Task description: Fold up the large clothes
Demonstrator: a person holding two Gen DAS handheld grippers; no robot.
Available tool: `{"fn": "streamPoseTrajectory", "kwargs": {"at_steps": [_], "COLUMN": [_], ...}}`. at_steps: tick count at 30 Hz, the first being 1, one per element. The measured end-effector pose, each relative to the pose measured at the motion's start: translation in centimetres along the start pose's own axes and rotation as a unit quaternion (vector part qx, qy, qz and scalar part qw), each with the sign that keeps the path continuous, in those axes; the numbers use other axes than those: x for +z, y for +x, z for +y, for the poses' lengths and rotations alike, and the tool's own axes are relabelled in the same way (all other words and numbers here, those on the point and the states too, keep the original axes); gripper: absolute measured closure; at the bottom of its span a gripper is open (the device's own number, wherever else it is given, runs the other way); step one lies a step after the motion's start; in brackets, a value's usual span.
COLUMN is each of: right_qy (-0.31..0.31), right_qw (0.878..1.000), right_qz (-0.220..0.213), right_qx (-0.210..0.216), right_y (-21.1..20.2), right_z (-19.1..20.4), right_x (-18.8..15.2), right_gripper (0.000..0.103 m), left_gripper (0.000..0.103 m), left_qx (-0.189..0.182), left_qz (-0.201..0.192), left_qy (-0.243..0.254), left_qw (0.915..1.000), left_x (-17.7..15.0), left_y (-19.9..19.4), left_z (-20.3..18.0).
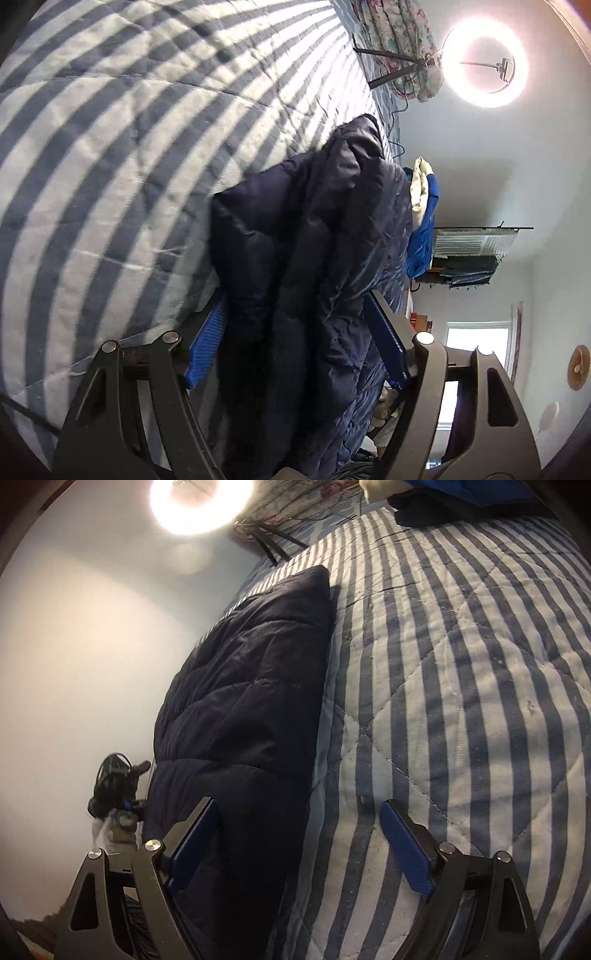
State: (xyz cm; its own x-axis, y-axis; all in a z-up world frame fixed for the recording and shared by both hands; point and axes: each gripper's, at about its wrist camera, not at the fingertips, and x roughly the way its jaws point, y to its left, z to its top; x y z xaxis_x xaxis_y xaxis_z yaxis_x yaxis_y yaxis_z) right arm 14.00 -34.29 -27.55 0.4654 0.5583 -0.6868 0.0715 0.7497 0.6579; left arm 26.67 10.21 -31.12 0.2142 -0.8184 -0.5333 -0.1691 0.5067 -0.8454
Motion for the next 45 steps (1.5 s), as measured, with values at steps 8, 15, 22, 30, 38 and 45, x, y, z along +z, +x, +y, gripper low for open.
{"fn": "streamPoseTrajectory", "kwargs": {"at_steps": [8, 15, 22, 30, 38, 45], "right_qy": [0.033, 0.015, -0.005, -0.075, -0.144, -0.18], "right_qw": [0.997, 0.998, 0.999, 0.995, 0.979, 0.968], "right_qz": [0.01, 0.015, 0.022, 0.006, -0.012, -0.027], "right_qx": [0.072, 0.058, 0.023, -0.066, -0.142, -0.175], "right_y": [2.4, 4.3, 4.7, 5.3, 4.9, 3.0], "right_z": [0.3, 2.0, 4.2, 10.1, 15.0, 16.4], "right_x": [1.1, 2.2, 2.4, 3.2, 3.2, 2.9], "right_gripper": [0.029, 0.033, 0.052, 0.076, 0.083, 0.085], "left_gripper": [0.028, 0.029, 0.059, 0.077, 0.083, 0.086], "left_qx": [0.006, 0.042, 0.116, 0.182, 0.203, 0.194], "left_qz": [-0.007, -0.014, -0.028, -0.065, -0.096, -0.096], "left_qy": [-0.002, 0.029, 0.092, 0.178, 0.234, 0.264], "left_qw": [1.0, 0.9986, 0.9886, 0.9648, 0.946, 0.9398], "left_x": [0.3, 0.6, -0.6, -2.9, -4.7, -6.8], "left_y": [1.4, 2.8, 3.9, 3.7, 2.9, 2.8], "left_z": [-0.9, -2.9, -5.6, -9.3, -12.0, -13.6]}}
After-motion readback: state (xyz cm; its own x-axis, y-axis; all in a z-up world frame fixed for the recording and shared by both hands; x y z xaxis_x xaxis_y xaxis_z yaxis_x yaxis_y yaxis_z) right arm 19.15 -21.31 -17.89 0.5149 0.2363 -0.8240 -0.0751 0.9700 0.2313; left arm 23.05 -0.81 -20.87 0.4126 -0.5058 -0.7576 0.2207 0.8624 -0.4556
